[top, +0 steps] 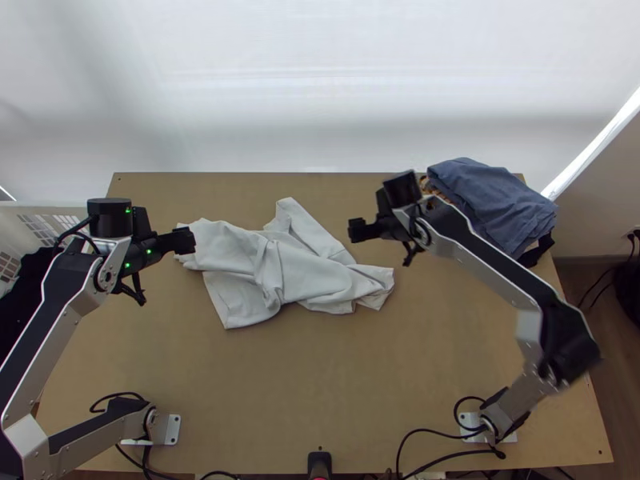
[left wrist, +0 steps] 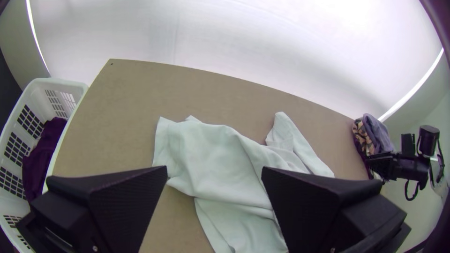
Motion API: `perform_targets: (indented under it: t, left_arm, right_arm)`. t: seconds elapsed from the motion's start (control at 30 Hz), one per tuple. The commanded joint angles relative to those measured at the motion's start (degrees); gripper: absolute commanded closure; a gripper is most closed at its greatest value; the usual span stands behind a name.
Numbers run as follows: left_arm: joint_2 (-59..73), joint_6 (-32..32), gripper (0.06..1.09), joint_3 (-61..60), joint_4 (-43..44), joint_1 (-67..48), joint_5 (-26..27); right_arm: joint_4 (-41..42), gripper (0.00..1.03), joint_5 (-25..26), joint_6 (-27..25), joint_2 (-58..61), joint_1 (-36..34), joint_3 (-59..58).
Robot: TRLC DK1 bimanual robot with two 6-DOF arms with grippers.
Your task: Fold the t-shirt
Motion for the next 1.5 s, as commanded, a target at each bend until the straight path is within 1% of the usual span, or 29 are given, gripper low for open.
perform_targets:
  t: [0.0, 0.07, 0.1, 0.2, 0.23, 0.3, 0.33, 0.37, 0.43, 0.47, 0.53, 0.7, 0.73, 0.77, 0.8, 1.17, 1.2, 1.3, 1.33, 1.47]
  left_arm:
    - [0.53, -0.43, 0.1, 1.71, 0.14, 0.88, 0.24]
    - [0.53, -0.43, 0.1, 1.8, 0.14, 0.88, 0.24]
    - [0.62, -0.43, 0.1, 1.8, 0.14, 0.88, 0.24]
    - [0.88, -0.52, 0.1, 1.71, 0.14, 0.88, 0.24]
    - [0.88, -0.6, 0.1, 1.71, 0.14, 0.88, 0.33]
    - [0.97, -0.78, 0.1, 1.71, 0.14, 0.88, 0.33]
    - [0.97, -0.78, 0.1, 1.8, 0.14, 0.88, 0.33]
    - [0.97, -0.87, 0.1, 1.8, 0.14, 0.88, 0.33]
    - [0.97, -0.87, 0.1, 1.89, 0.14, 0.88, 0.33]
    - [0.97, -0.87, 0.1, 1.98, 0.14, 0.88, 0.33]
    - [0.97, -0.87, 0.1, 2.07, 0.14, 0.88, 0.24]
    - [0.97, -0.78, 0.1, 2.42, -0.03, 1.06, 0.24]
    - [0.97, -0.69, 0.1, 2.42, -0.03, 1.15, 0.24]
    - [0.97, -0.69, 0.1, 2.33, -0.12, 1.24, 0.24]
    - [0.97, -0.69, 0.1, 2.33, -0.21, 1.32, 0.24]
    - [0.79, -0.43, 0.1, 2.15, -0.56, 1.94, 0.24]
    - [0.88, -0.43, 0.1, 2.15, -0.56, 1.94, 0.24]
    - [0.88, -0.34, 0.1, 2.24, -0.56, 1.94, 0.24]
    - [0.97, -0.34, 0.1, 2.24, -0.56, 1.94, 0.24]
    - [1.06, -0.16, 0.1, 2.42, -0.56, 1.94, 0.24]
  right_arm:
    - [-2.88, 0.05, -4.28, 4.25, 6.09, -1.24, 5.45]
    - [-5.35, 0.06, -6.57, 5.75, 9.52, -2.12, 8.26]
    - [-6.66, 0.09, -7.62, 5.84, 10.93, -2.55, 9.58]
    - [-7.98, 0.11, -11.75, 7.07, 12.77, -3.17, 11.16]
    - [-8.07, 0.11, -12.54, 7.07, 12.95, -3.17, 11.16]
    - [-10.09, 0.13, -12.54, 7.42, 13.48, -3.08, 12.04]
    - [-11.5, 0.19, -12.81, 7.68, 14.09, -3.08, 12.66]
    - [-12.2, 0.28, -12.89, 7.68, 14.36, -2.99, 13.1]
    - [-12.2, 0.48, -12.89, 7.77, 14.44, -2.91, 12.92]
    - [-12.2, 0.52, -12.89, 7.77, 14.53, -2.82, 12.92]
    - [-12.2, 0.53, -14.39, 7.59, 14.62, -2.38, 13.01]
    - [-12.2, 0.52, -16.15, 7.95, 17.26, -1.59, 14.06]
    - [-12.2, 0.49, -16.59, 7.95, 17.61, -1.41, 14.06]
    - [-12.2, 0.42, -16.59, 8.03, 17.87, -1.15, 14.06]
    - [-12.2, 0.37, -16.67, 8.12, 18.14, -0.88, 14.06]
    - [-12.2, 0.38, -16.67, 8.47, 20.68, -0.01, 15.03]
    - [-12.2, 0.38, -16.76, 8.47, 20.95, 0.08, 15.03]
    - [-12.11, 0.57, -16.67, 8.03, 21.91, 0.43, 15.38]
    - [-12.03, 0.59, -16.67, 7.95, 22.18, 0.43, 15.65]
    - [-11.94, 0.59, -16.67, 7.95, 23.5, 0.52, 16.52]
